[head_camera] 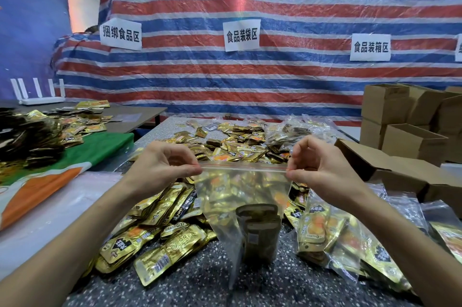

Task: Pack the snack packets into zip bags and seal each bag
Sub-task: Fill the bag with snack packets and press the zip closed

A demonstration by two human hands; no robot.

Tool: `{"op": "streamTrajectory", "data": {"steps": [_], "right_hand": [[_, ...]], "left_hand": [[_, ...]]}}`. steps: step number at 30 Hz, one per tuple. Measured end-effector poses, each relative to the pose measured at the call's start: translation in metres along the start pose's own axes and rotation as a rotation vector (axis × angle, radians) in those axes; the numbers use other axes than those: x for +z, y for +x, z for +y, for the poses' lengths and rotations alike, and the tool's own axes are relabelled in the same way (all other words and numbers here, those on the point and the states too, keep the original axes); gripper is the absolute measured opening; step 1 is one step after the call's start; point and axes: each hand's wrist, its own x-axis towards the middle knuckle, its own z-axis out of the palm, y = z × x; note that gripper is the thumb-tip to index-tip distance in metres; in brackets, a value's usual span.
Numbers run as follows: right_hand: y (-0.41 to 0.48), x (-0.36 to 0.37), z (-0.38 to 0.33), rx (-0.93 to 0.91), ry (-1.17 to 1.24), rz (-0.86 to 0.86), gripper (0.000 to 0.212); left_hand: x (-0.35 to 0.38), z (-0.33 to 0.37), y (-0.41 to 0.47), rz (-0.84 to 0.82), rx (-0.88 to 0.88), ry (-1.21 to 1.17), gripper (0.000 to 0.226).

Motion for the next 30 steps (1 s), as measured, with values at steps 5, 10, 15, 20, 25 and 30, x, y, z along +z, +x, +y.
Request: {"op": "streamTrajectory", "data": {"steps": [5, 10, 15, 20, 25, 30], "right_hand": [[0.004, 0.003, -0.015, 0.036, -0.299, -0.206, 0.033], [0.012, 0.023, -0.022, -0.036, -0.422, -0.223, 0.027], [0.017, 0.038, -0.033, -0.129, -0.467, -0.205, 0.022], [0.022, 0.057, -0.049, -0.234, -0.474, -0.178, 0.019], [0.024, 0.063, -0.05, -0.246, -0.506, -0.18, 0.012], [0.023, 0.064, -0.047, -0.249, -0.595, -0.135, 0.014]], "left_hand": [[0.007, 0.004, 0.003, -0.013, 0.062, -0.053, 0.016], [0.015, 0.011, 0.003, -0.092, 0.084, -0.107, 0.01], [0.025, 0.016, 0.002, -0.084, 0.099, -0.129, 0.012], [0.031, 0.016, 0.001, -0.065, 0.118, -0.089, 0.005], [0.029, 0.018, -0.002, -0.033, 0.101, -0.023, 0.005], [0.037, 0.022, -0.002, 0.08, 0.077, 0.004, 0.008]]}}
